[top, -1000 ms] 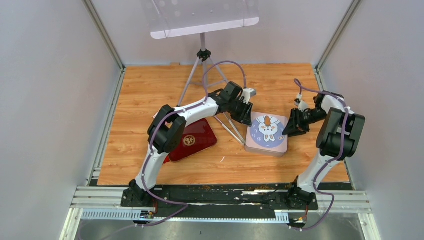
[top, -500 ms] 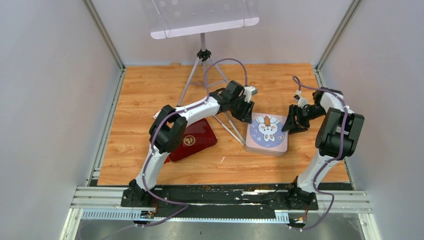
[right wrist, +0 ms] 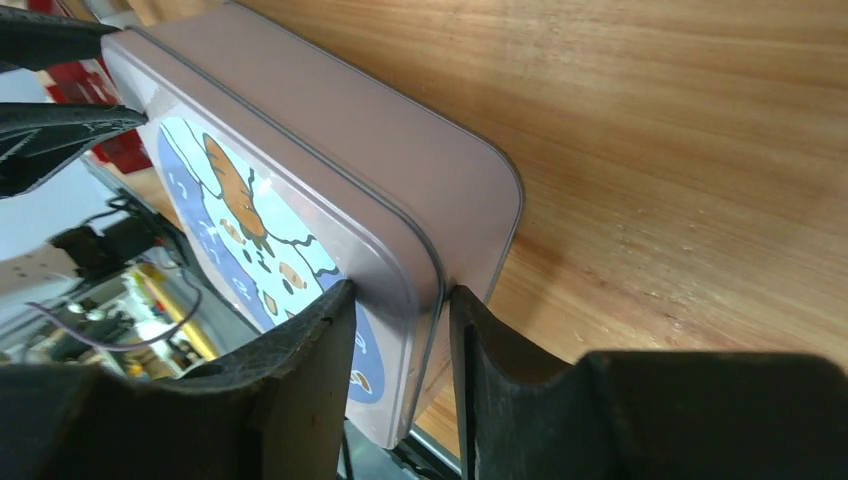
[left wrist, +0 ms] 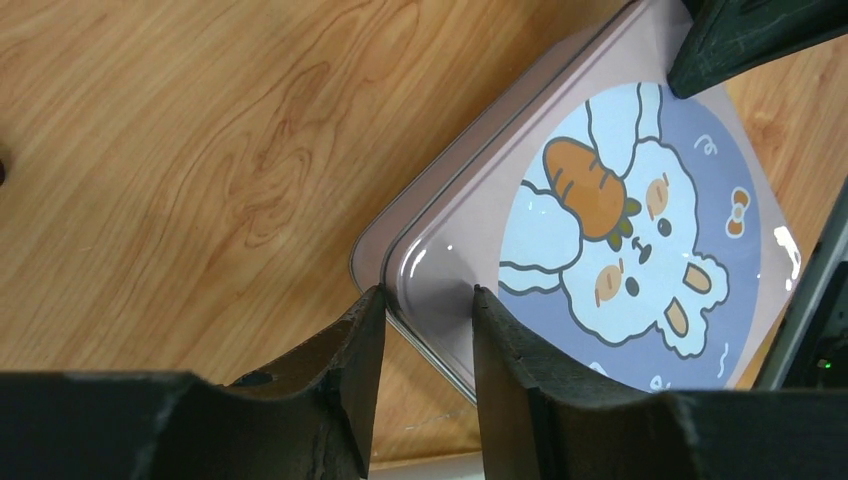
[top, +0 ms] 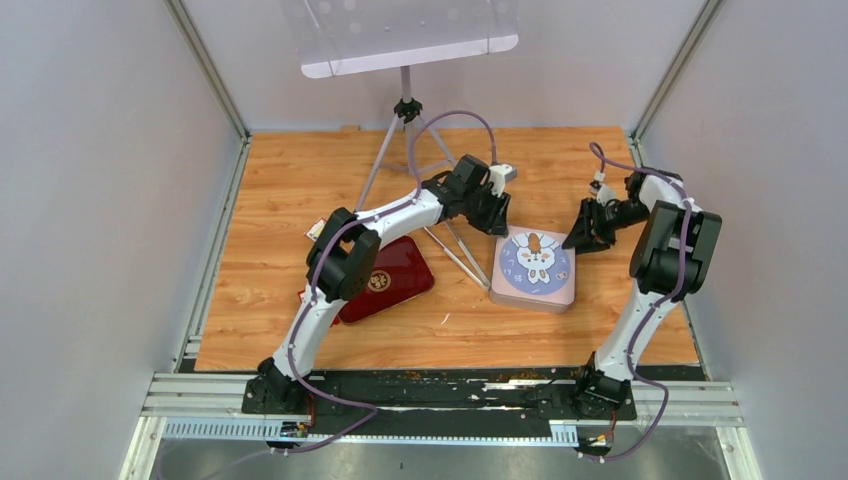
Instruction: Pack the chocolate
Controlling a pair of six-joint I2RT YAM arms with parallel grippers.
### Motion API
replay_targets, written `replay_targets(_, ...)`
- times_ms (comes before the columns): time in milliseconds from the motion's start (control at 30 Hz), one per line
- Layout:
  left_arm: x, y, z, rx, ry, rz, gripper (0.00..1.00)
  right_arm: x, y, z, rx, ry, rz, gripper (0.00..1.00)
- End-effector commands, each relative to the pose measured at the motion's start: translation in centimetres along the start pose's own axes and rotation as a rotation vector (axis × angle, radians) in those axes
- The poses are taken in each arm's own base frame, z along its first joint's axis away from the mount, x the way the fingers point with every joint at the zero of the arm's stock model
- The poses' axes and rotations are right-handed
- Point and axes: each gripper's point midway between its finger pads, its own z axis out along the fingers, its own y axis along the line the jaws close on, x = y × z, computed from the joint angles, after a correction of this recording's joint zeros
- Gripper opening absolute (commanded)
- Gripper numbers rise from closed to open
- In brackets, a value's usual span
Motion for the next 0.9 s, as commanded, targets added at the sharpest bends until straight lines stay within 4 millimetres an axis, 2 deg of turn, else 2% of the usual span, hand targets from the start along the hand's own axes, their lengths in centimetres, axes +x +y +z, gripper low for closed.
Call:
replay_targets(0,4.4,3.1,2.5,-0.045,0.092,-0.092,0.42,-0.5,-2.0,2.5,-0.006,0.016,0.041,0.35)
replay_targets(233,8.6,3.4,3.7,-0.023,0.157,-0.301,0.28,2.7,-4.5,4.7,-0.018,0.076,0.228,0.28)
replay_targets(367,10.0,3.5,3.7,-0.041,0.195,-0.369,0.22,3.9,-5.7,5.3,0.05,0.093,0.282,0.27)
replay_targets(467,10.1,4.1,3.3,-0.085,0.204,-0.355,0.23,4.1,-6.0,5.0,0.087,0.076,0.267,0.29)
replay_targets(533,8.2,4.1,2.4,-0.097,0.168,-0.288,0.27,3.0,-5.3,3.8,0.068,0.052,0.244,0.32)
replay_targets(633,2.5,4.2,0.0,-0.129,0.041,-0.141,0.33,0.4,-3.6,0.2,0.055,-0.043,0.124,0.42)
replay_targets(733,-3.1,3.4,-2.9,-0.12,-0.084,-0.001,0.37,-1.5,-1.2,-4.1,0.053,-0.136,-0.032,0.52)
replay_targets(800,-5.4,2.4,-4.5,-0.102,-0.133,0.066,0.39,-2.2,0.4,-6.3,0.041,-0.19,-0.108,0.56)
replay_targets(867,-6.5,1.2,-5.8,-0.074,-0.163,0.105,0.39,-2.6,1.7,-7.5,0.032,-0.229,-0.169,0.58)
